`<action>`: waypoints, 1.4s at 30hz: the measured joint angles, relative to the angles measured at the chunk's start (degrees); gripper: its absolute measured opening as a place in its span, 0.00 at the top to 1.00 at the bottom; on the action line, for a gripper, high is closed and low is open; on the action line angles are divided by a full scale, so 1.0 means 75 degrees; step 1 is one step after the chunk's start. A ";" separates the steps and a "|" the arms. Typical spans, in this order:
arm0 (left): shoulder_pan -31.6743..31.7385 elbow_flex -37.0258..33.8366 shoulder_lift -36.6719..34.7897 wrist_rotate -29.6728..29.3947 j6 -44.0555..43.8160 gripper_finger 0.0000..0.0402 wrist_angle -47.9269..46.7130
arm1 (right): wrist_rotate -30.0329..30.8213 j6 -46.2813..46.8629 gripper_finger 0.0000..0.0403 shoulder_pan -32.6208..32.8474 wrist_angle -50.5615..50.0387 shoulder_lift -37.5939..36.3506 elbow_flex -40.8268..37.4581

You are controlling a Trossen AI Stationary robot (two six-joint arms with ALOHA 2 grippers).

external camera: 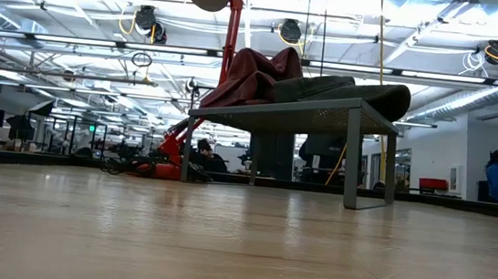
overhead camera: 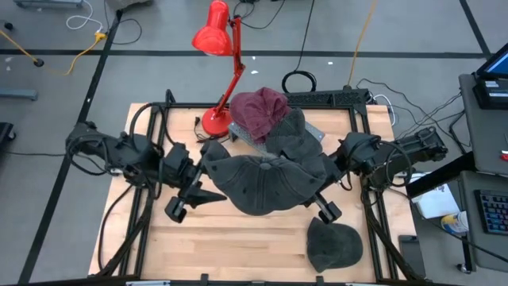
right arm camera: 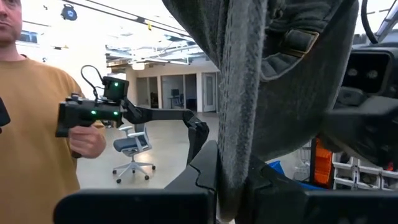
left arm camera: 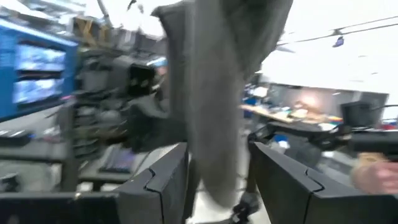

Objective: Pick & Place hat
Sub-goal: Stack the black cap on top of the black cap on the shelf

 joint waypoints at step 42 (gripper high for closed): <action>-0.0134 0.0009 -0.1083 -0.0490 -0.1538 0.98 -0.2715 | 0.3074 0.1367 0.38 -0.0091 -0.5849 -0.1698 0.0000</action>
